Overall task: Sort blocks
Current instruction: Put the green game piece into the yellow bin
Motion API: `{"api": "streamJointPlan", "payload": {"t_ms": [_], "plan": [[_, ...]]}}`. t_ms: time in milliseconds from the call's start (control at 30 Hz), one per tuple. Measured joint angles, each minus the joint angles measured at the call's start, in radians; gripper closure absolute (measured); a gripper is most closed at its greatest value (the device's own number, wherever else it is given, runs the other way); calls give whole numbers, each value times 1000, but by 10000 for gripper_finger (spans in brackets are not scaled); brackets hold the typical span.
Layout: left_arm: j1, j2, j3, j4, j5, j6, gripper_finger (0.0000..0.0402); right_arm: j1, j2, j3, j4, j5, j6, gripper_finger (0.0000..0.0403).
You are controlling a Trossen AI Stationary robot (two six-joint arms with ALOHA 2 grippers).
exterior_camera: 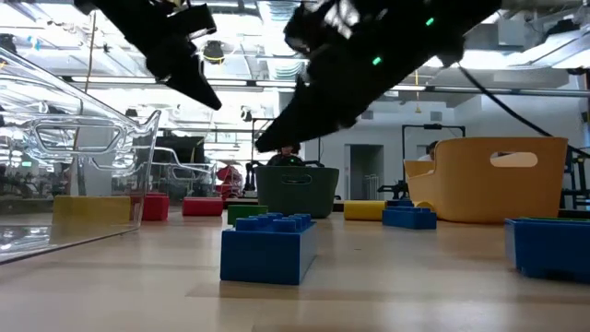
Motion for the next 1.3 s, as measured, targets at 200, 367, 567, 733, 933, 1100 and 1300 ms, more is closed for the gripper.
{"api": "streamJointPlan", "payload": {"t_ms": [200,367,567,733,933,1100,1300], "plan": [[-33,0,0,-45,0,-23,169,-39,93,45,21,-73,23,97],[-56,0,0,-49,-10,-23,169,-39,114,45,6,-74,27,95],[-57,-23,0,-57,-18,-35,169,-40,124,45,-8,-74,31,100],[-60,-110,0,-56,-20,-42,169,-39,163,44,24,-73,31,101],[-57,-184,0,-66,-20,-65,169,-36,175,45,27,-71,36,101],[-48,-160,0,-10,-12,-66,169,-50,195,44,61,-74,43,114],[-48,-122,-1,37,-9,-52,169,-62,191,49,44,-75,54,181]]}}
